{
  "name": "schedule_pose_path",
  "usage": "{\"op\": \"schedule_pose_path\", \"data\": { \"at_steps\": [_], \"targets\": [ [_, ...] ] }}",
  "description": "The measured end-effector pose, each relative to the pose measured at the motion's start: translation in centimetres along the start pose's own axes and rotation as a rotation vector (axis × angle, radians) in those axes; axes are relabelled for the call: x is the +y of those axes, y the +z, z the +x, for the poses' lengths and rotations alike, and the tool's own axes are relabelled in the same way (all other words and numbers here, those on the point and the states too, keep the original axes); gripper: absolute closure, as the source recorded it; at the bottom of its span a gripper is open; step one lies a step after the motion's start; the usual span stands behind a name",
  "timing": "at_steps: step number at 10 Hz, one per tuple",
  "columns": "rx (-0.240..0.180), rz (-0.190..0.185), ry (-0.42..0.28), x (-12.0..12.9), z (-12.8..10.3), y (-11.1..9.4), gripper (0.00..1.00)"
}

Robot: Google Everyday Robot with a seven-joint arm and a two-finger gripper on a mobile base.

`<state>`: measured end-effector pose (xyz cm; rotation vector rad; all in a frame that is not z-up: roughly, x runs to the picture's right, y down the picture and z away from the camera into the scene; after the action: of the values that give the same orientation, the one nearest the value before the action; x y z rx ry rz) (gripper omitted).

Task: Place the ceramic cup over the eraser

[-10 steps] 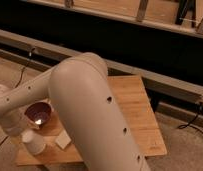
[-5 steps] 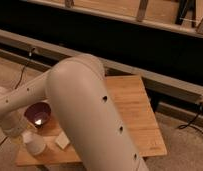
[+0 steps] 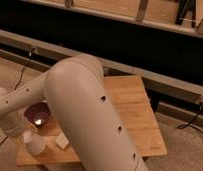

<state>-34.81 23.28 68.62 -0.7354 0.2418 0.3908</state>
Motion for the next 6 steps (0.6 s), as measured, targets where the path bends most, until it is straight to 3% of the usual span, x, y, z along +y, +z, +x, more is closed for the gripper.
{"op": "schedule_pose_path", "data": {
  "at_steps": [2, 6],
  "targets": [
    [-0.017, 0.004, 0.024, -0.6, 0.2, -1.5, 0.91],
    [-0.086, 0.030, 0.087, -2.6, 2.1, -7.7, 0.91]
  ]
}}
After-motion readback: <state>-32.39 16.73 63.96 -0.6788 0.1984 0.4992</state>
